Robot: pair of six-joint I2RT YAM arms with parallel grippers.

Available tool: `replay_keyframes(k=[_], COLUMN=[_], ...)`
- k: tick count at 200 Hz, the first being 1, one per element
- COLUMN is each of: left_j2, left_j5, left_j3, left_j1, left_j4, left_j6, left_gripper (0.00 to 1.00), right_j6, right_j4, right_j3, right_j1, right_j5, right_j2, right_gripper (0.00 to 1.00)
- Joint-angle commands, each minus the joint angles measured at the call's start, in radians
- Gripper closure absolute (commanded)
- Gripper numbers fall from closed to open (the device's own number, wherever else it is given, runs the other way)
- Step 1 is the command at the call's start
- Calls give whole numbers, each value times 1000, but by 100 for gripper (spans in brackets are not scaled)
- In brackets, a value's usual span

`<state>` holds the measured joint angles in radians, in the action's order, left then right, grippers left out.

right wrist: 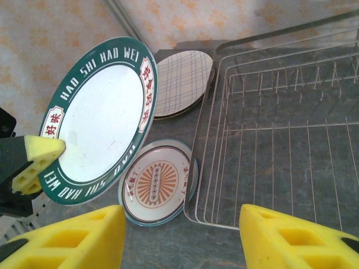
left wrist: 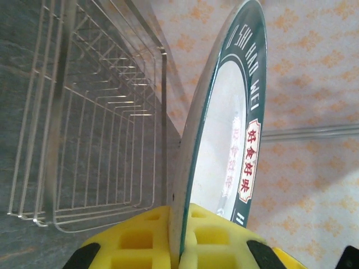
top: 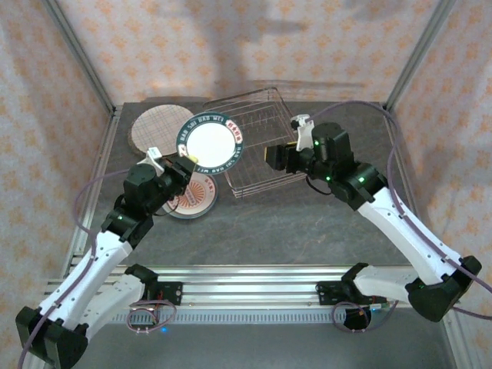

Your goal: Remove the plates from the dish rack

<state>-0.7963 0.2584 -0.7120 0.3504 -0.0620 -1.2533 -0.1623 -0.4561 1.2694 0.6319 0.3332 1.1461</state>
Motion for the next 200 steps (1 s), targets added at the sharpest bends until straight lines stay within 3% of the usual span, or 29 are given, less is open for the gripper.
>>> replay_keyframes(k=[1,114,200], left_j2=[65,245,246], left_j5=[-86,-309,-330], left_j3=[31,176,327], left_j1=[-11,-19,-21], left_j4=[-37,-206,-149], left_j6=[25,7,-86], left_gripper=[100,100,100], right_j6=[100,223,297], right_j4=[108,117,96], right_j3=[-32,-109,-114], right_j1=[17,61,77], right_j5=[34,139,193], right_j2=[-45,-54,-19], right_gripper=[44,42,41])
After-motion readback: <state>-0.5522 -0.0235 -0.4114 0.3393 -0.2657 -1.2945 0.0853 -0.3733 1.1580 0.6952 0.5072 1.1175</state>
